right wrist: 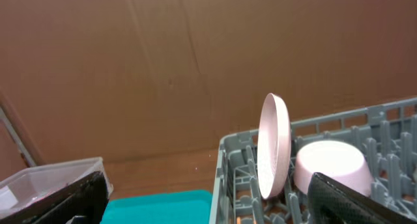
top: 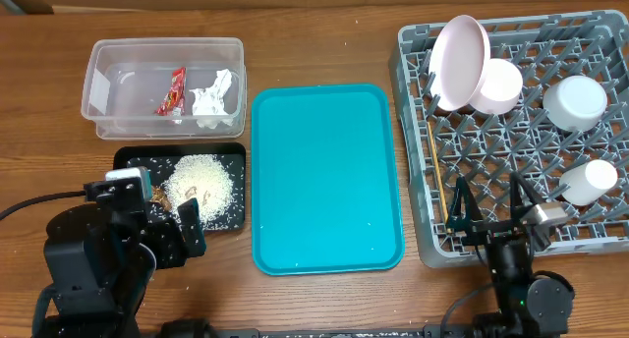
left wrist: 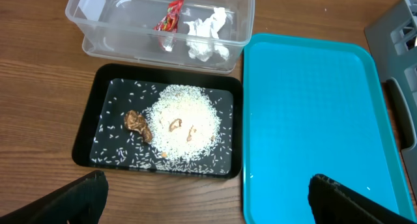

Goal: Sort waste into correct bins and load items into the dishwasher

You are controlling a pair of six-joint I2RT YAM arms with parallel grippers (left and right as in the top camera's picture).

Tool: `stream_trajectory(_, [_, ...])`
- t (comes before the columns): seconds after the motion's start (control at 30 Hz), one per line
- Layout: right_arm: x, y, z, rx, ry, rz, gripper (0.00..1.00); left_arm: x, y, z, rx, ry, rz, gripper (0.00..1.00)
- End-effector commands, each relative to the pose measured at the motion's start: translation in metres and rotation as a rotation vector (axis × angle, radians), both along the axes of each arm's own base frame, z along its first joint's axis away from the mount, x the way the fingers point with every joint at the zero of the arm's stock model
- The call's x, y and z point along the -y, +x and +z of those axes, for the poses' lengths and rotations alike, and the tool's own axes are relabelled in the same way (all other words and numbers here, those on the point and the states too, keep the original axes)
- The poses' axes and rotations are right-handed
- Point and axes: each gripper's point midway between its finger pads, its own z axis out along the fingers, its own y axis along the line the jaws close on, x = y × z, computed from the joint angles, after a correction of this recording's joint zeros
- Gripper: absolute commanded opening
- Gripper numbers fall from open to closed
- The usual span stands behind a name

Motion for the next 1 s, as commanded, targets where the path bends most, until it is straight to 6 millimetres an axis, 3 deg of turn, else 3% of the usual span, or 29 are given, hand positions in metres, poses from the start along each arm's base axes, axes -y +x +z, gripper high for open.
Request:
stream_trajectory(0.0, [0.002,0.004,-0.011,0.044,0.006,-0.013,1.00,0.001,0.000,-0.001,0.000,0.003,-0.015,1.00])
stream_trajectory(0.17, [0.012,0.007,-0.021,0.010,0.004,-0.056,1.00,0.001,0.000,-0.001,0.000,0.003,-0.015,1.00])
stream_trajectory(0.3, [0.013,0.011,-0.071,-0.193,-0.012,-0.059,1.00,0.001,0.000,-0.001,-0.001,0.003,-0.015,1.00])
stream_trajectory(0.97, [0.014,0.011,-0.070,-0.187,-0.012,-0.067,1.00,0.001,0.000,-0.001,0.000,0.003,-0.015,1.00])
